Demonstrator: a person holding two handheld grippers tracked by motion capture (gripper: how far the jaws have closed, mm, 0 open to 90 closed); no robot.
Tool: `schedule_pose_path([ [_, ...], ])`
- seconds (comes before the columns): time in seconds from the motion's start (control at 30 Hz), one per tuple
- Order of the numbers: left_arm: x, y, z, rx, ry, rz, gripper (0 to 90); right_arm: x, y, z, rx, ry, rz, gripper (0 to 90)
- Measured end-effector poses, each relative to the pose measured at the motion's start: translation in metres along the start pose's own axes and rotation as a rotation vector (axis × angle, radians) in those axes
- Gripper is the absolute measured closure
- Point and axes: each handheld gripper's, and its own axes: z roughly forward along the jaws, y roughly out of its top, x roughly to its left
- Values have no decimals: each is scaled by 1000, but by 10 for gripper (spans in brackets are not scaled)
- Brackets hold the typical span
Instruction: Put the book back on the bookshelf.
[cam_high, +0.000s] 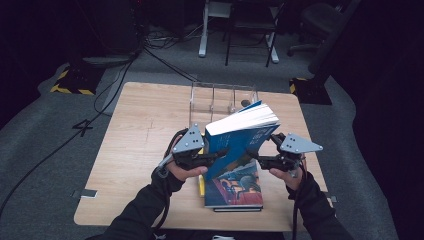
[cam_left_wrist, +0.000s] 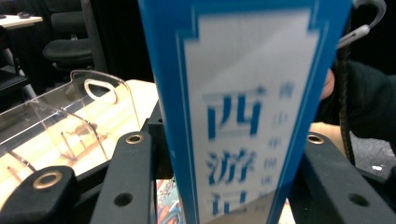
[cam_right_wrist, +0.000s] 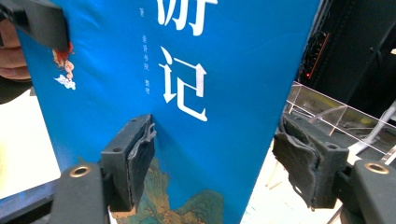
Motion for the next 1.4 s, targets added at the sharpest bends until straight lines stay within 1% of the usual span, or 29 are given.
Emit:
schedule_pose_path([
  [0.07,1,5,0,-9,-9,-3,568,0,0,0,-1,-3,-4,305],
  [0.17,1,14,0,-28,-6,-4,556,0,1,0,1,-4,-5,310],
  [0.2,1,14,0,-28,-6,-4,553,0,1,0,1,-4,-5,310],
  [0.23,1,20,0,-26,-5,-1,550,1,1,0,0,-5,-5,311],
  [0.27,2,25,1,-37,-2,-5,548,1,1,0,2,-5,-2,311],
  [0.3,2,25,1,-37,-2,-5,547,1,1,0,2,-5,-2,311],
  [0.37,3,31,2,-34,-3,1,543,1,1,0,2,-7,-2,312],
  [0.47,3,35,4,-21,-6,20,568,1,1,0,5,-7,-3,310],
  [0.6,6,36,4,-8,-2,19,574,0,1,0,7,-6,-1,312],
  [0.67,7,38,5,2,1,5,575,0,1,1,9,-14,2,312],
  [0.7,7,39,5,18,10,12,575,0,1,2,10,-16,3,312],
  [0.73,8,42,6,51,6,1,573,0,1,3,12,-22,2,312],
  [0.77,8,44,5,67,8,-5,576,0,1,3,11,-21,2,313],
  [0.8,6,46,4,80,17,0,575,0,1,3,10,-18,1,313],
  [0.83,4,46,4,82,21,-5,574,1,1,3,10,-21,-2,312],
  [0.9,4,46,5,79,18,-3,575,1,2,3,12,-22,-6,305],
  [0.97,6,45,6,59,5,-7,575,1,2,3,13,-20,-2,305],
  [1.1,7,44,10,46,10,-8,567,1,2,3,13,-21,2,304],
  [1.17,8,45,13,43,11,-1,556,0,2,4,14,-26,5,302],
  [1.27,10,45,13,37,4,-7,565,0,1,4,18,-25,10,304],
  [1.4,13,42,10,19,-9,-23,582,1,2,3,17,-25,0,316],
])
